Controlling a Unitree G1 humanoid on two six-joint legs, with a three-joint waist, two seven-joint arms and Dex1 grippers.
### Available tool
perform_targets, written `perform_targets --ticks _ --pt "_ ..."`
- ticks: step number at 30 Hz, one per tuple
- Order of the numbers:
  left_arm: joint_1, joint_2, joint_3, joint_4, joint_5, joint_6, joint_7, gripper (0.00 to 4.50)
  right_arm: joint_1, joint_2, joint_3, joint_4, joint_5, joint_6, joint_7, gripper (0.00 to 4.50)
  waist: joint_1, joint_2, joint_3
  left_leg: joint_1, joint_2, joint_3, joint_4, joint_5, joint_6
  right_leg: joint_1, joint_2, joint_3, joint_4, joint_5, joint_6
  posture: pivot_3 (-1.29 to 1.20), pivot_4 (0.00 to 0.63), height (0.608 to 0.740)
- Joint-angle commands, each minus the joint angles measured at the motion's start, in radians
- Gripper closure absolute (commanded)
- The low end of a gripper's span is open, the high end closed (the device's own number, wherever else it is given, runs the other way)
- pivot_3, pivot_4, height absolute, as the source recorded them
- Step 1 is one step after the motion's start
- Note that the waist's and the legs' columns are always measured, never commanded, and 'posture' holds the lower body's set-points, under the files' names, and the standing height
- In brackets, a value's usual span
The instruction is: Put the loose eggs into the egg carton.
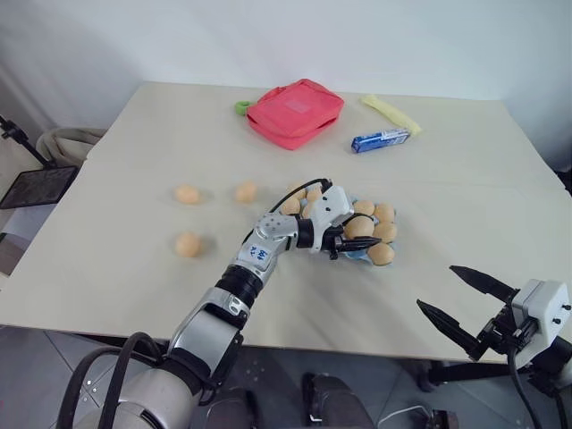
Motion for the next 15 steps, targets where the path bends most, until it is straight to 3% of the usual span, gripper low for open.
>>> perform_targets --ticks 1,4,8,15 --pt "-0.031 -0.023 0.017 -0.002 0.008 -0.042 0.005 0.9 0.003 0.004 -0.028 -0.025 0.008 -0.023 -0.008 0.0 0.0 0.0 0.0 0.0 0.0 0.0 0.0 0.0 0.0 0.0 0.0 0.0 0.0 0.0 0.0 0.0 0.15 0.74" --pt "-0.022 -0.021 0.021 -0.021 0.015 -0.055 0.016 0.05 -0.006 -0.003 -0.025 -0.017 0.009 -0.02 -0.007 0.0 0.0 0.0 0.0 0.0 0.0 0.0 -0.001 0.0 0.0 0.0 0.0 0.0 0.0 0.0 0.0 0.0 0.15 0.74" --pt "-0.005 -0.004 0.029 -0.068 0.013 -0.073 0.014 0.05 -0.027 -0.018 -0.02 -0.003 0.011 -0.012 0.002 0.0 0.0 0.0 0.0 0.0 0.0 0.0 -0.001 0.0 0.0 0.0 0.0 0.0 0.0 0.0 0.0 0.0 0.15 0.74" --pt "0.186 0.159 0.083 -0.44 -0.037 0.091 -0.002 0.05 -0.1 -0.077 0.0 0.051 0.039 0.009 0.065 0.0 -0.005 0.001 0.0 0.002 0.001 0.0 -0.002 0.0 -0.001 0.0 0.001 0.0 0.002 0.0 -0.001 0.0 0.15 0.74"
